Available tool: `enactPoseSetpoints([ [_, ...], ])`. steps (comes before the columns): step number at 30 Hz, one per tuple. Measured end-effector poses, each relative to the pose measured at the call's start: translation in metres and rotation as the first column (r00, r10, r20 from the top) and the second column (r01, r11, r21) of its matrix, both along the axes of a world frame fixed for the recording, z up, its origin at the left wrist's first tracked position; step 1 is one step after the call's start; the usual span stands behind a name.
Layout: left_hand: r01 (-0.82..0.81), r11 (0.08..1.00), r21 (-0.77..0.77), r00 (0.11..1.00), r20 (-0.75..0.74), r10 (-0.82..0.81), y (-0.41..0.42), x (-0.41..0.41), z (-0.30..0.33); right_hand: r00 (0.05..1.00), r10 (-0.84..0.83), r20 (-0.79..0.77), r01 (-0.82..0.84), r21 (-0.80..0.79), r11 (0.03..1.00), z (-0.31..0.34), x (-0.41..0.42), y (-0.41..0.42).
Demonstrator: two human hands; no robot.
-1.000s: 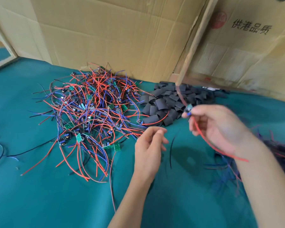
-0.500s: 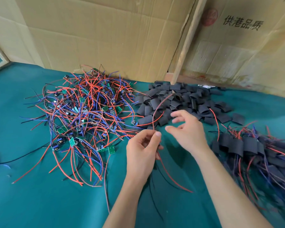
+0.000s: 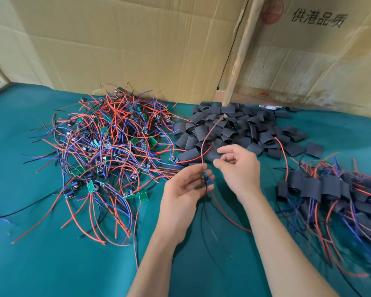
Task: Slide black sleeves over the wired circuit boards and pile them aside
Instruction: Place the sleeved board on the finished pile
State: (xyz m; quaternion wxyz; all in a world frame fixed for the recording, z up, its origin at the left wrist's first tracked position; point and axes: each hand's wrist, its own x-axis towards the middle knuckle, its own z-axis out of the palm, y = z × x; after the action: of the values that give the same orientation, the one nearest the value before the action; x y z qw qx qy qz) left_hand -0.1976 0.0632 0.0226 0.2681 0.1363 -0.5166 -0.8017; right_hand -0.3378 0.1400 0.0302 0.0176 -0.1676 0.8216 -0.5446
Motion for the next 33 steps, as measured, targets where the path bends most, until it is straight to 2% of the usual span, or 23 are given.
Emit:
enactPoseSetpoints([
  [4, 0.004, 0.999, -0.038, 0.999, -0.031, -0.005, -0.003, 0.004, -0.001, 0.985, 0.045, 0.168, -0.002, -0.25, 0.968, 0.01, -0.003, 0.015],
  [7, 0.014, 1.0, -0.023, 0.999, -0.031, -0.014, -0.004, 0.004, 0.001, 0.967, 0.124, 0.22, -0.045, -0.336, 0.941, 0.015, -0.007, 0.023],
  [13, -0.073, 0.997, -0.002, 0.996, 0.05, 0.073, -0.001, 0.0, 0.003, 0.859, 0.409, 0.309, -0.291, -0.365, 0.884, 0.02, -0.002, 0.021],
  [20, -0.144, 0.99, -0.008, 0.988, 0.062, 0.145, 0.001, 0.001, 0.007, 0.754, 0.579, 0.31, -0.463, -0.375, 0.803, 0.026, 0.005, 0.021],
  [27, -0.165, 0.986, 0.009, 0.986, 0.038, 0.164, -0.001, 0.001, 0.004, 0.726, 0.594, 0.346, -0.463, -0.391, 0.795, 0.029, 0.006, 0.02],
  [33, -0.19, 0.982, 0.014, 0.981, 0.035, 0.19, 0.0, -0.001, 0.003, 0.778, 0.567, 0.271, -0.467, -0.355, 0.81, 0.026, 0.009, 0.017],
])
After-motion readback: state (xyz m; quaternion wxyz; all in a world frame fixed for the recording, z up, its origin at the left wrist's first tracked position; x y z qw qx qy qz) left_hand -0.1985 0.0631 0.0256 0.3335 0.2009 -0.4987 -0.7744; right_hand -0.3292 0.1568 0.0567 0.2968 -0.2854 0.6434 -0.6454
